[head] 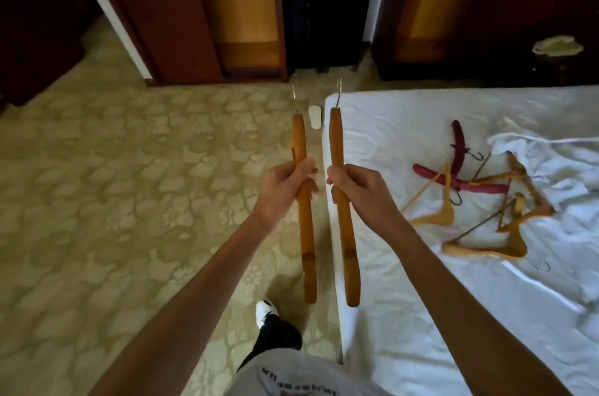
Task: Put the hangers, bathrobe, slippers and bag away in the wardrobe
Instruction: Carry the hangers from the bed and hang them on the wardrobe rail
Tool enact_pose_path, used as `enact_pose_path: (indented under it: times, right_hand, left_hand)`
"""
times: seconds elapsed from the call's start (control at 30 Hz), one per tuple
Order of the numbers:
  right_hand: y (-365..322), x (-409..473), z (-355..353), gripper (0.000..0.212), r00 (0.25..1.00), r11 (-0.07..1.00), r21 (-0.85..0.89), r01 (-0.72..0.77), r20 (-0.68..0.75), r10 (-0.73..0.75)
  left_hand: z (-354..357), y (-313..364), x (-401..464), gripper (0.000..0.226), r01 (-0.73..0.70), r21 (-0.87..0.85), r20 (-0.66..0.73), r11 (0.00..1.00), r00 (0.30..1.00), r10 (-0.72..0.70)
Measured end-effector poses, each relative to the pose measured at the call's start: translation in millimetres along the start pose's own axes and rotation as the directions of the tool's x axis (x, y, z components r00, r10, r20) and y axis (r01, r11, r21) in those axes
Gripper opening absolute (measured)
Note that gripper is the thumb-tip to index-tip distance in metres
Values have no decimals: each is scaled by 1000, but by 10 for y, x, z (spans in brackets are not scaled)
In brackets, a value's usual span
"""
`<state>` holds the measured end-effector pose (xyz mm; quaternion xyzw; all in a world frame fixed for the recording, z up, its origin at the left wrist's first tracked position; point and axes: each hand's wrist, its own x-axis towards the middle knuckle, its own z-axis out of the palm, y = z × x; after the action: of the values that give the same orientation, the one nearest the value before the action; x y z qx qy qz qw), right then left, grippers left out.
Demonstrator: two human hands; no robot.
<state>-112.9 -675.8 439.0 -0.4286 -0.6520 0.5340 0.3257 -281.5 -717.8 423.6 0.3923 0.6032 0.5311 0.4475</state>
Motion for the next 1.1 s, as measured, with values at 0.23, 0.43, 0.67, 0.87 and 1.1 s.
enact_pose_path:
  times: [0.23,0.43,0.67,0.87,1.1]
  right_hand:
    - [-385,1304,1141,35,992,1000,24,9,127,-12]
    - [-587,2191,1685,37,986,999,37,22,163,-28]
    - [-703,3212,2056,42,987,999,21,36,157,-39]
    - [-630,4399,2371,41,991,1000,2,20,135,-20]
    - [-798,6290,2759,38,997,1000,5,16,75,-16]
  left_hand:
    - [-1365,138,836,27,-10,-27,-118,1000,993,7]
    - [-2146,233,1554,37,-8,-56,-172,998,985,-2]
    - [-2662,275,2543,31,1,-111,-158,994,987,-18]
    - [-3110,320,3743,32,-3,-92,-134,996,991,-10]
    - [-3743,634,5612,32,2,-59,-119,998,993,-9]
